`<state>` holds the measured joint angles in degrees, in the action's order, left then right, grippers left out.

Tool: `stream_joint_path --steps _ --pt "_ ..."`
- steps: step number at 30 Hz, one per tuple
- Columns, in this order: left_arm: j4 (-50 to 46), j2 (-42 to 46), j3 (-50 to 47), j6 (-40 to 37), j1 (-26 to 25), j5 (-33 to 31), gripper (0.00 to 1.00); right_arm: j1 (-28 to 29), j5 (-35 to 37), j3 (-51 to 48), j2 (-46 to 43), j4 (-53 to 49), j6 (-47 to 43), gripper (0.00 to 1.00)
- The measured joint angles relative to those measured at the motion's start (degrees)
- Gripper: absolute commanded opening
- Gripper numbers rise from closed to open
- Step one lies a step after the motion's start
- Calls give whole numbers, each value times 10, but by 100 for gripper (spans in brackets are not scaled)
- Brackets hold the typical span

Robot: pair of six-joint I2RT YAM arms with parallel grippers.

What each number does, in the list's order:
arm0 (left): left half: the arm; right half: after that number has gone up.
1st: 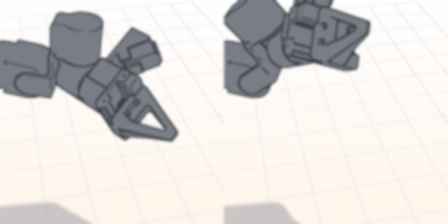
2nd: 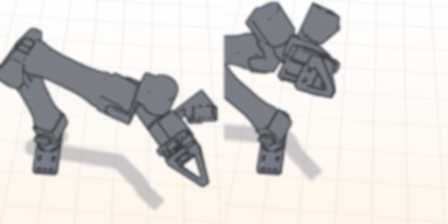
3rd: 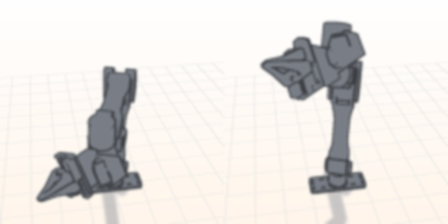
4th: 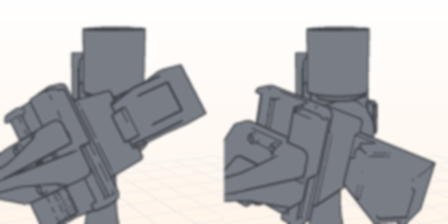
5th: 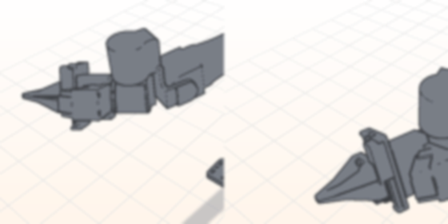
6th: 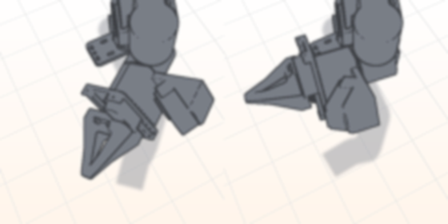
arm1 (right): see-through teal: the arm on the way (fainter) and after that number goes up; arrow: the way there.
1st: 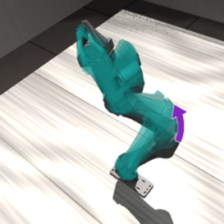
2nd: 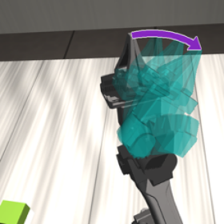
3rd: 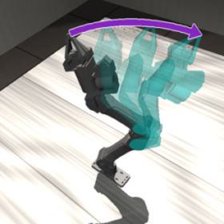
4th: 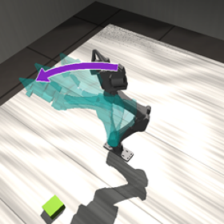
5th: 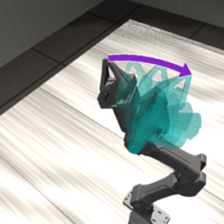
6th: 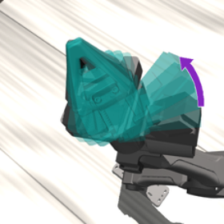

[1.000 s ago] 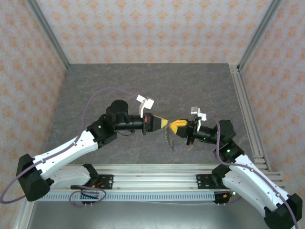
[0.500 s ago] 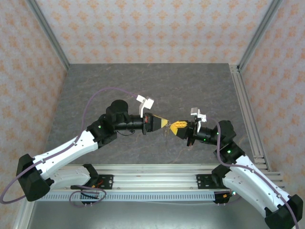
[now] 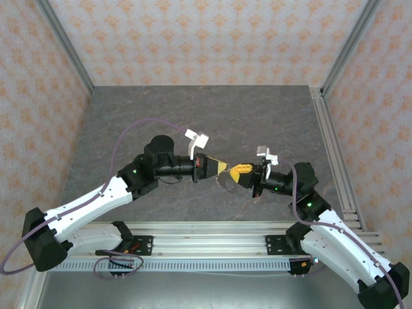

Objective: Put the keys on the keyring

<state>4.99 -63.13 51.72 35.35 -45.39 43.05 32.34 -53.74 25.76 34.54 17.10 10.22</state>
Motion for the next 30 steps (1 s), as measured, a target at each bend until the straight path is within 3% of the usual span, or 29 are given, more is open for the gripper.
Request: stream_joint_path --steps 16,30 --pt "-108 -12 62 -99 -33 -17 0 1 0 10 -1 -7 1 0" --pt "-124 -17 65 -108 -32 -17 0 1 10 13 -12 -26 -4 0"
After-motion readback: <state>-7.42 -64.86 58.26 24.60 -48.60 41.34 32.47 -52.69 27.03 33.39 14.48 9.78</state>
